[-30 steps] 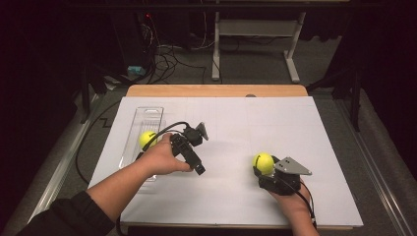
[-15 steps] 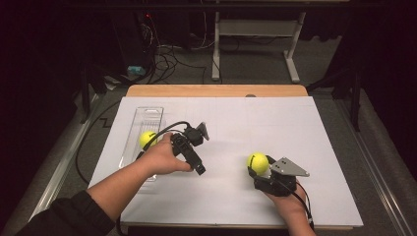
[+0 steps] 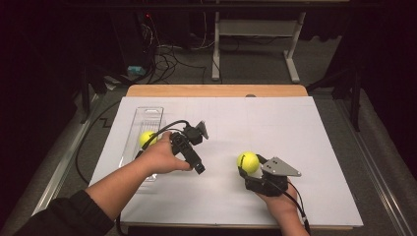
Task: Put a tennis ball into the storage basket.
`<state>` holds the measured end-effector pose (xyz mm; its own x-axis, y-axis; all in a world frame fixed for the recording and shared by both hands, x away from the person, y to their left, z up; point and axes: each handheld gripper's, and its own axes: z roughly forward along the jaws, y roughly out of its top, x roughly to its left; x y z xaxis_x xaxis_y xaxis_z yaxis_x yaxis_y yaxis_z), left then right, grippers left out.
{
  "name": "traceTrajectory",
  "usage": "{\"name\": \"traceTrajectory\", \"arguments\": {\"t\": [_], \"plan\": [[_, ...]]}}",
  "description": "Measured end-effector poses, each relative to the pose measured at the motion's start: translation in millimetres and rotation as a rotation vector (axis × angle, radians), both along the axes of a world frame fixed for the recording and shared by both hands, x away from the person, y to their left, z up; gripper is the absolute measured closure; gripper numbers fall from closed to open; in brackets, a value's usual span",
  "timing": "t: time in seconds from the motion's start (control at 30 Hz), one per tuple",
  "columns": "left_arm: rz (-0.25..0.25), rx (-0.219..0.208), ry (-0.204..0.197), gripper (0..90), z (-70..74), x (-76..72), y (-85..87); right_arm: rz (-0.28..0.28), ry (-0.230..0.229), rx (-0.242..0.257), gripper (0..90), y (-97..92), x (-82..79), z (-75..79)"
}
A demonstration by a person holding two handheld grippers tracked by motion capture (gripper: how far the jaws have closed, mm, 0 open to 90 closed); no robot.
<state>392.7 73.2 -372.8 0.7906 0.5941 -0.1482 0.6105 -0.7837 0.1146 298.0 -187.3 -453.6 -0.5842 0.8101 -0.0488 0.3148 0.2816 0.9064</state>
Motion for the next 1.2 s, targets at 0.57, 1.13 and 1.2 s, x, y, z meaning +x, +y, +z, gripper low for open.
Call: {"name": "traceTrajectory", "arguments": {"t": [0.57,1.13,1.2], "plan": [[-0.006,-0.003,0.0,0.1,3.6,-0.6,-0.6,0.066,0.01,0.005,27.9,23.6,-2.0,-2.0],[-0.005,-0.004,-0.003,0.2,8.4,-0.3,-2.9,0.147,0.009,-0.008,27.9,50.2,-5.5,-3.5],[-0.004,-0.002,-0.007,0.2,9.3,-0.3,-2.9,0.154,0.004,-0.012,27.9,53.1,-5.9,-3.5]]}}
